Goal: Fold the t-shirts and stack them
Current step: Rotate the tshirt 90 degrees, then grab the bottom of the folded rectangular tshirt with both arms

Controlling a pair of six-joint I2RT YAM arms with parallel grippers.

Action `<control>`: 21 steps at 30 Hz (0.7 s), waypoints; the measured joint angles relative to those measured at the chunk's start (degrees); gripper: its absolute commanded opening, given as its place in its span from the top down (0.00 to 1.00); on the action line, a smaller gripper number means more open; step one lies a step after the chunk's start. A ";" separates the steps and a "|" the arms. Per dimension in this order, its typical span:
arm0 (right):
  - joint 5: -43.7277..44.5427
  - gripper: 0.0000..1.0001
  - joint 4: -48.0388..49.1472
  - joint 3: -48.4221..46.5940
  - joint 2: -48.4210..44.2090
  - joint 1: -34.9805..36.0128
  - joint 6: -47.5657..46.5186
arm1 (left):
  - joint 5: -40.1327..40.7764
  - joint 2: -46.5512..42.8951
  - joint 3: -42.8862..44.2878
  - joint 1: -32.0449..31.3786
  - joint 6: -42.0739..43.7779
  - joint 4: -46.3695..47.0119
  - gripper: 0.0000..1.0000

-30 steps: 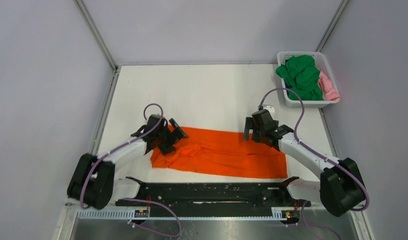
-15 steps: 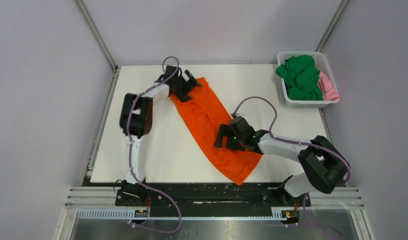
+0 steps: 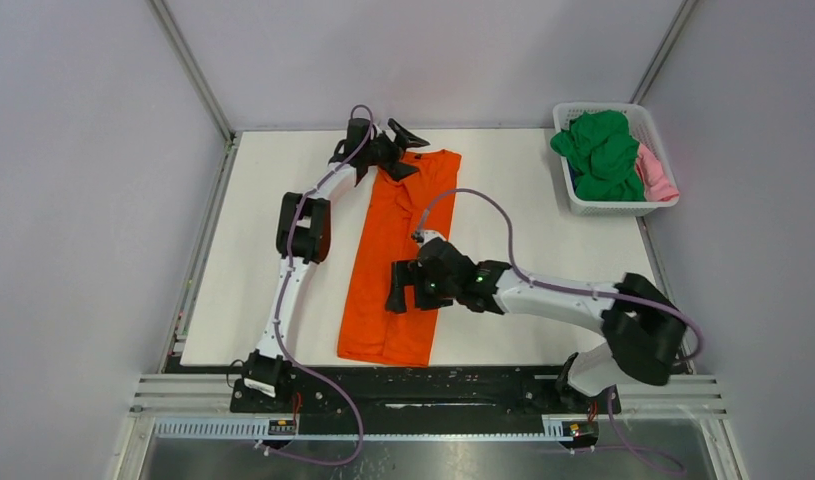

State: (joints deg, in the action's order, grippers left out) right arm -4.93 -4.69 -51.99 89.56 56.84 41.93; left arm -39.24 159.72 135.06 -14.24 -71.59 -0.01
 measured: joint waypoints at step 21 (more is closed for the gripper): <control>-3.89 0.13 8.90 21.97 -23.34 -0.26 2.38 | 34.53 -71.80 -49.11 3.13 30.32 -31.28 0.01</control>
State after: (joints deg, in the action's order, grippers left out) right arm -8.82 4.21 -30.02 66.22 56.58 44.31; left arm -4.71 87.92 85.95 -11.11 -41.28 -31.29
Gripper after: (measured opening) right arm 0.901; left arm 0.989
